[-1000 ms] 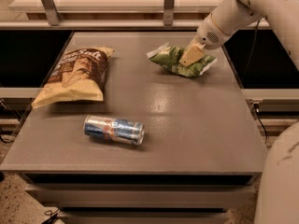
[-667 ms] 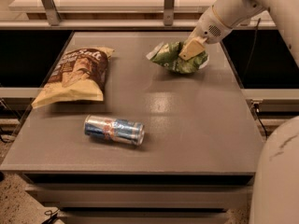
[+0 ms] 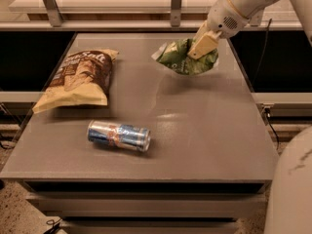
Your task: Move green jalapeno chip bag near redbull can
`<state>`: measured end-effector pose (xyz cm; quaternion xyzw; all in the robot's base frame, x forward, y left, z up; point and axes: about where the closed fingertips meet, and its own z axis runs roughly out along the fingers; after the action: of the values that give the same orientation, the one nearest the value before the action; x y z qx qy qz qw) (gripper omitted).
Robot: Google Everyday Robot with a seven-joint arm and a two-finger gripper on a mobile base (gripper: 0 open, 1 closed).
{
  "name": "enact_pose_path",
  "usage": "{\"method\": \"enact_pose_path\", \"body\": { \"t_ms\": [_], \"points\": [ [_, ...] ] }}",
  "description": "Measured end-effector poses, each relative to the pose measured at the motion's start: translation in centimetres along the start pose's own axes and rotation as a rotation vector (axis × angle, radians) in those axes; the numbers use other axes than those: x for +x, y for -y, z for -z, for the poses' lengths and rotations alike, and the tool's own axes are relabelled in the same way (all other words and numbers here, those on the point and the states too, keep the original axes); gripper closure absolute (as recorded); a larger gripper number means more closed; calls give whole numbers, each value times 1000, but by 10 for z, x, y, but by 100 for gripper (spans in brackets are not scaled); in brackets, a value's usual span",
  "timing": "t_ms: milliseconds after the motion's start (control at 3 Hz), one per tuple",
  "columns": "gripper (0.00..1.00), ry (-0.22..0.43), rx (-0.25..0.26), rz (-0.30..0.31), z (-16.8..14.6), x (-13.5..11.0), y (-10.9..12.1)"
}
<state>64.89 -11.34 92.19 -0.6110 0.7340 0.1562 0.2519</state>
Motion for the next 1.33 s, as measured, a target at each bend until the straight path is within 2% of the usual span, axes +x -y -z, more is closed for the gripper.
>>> {"method": "enact_pose_path", "body": {
  "t_ms": [667, 1000, 1333],
  "points": [
    [100, -4, -46, -20, 17, -3, -53],
    [100, -9, -80, -69, 20, 8, -85],
    [100, -17, -75, -80, 15, 4, -87]
  ]
}}
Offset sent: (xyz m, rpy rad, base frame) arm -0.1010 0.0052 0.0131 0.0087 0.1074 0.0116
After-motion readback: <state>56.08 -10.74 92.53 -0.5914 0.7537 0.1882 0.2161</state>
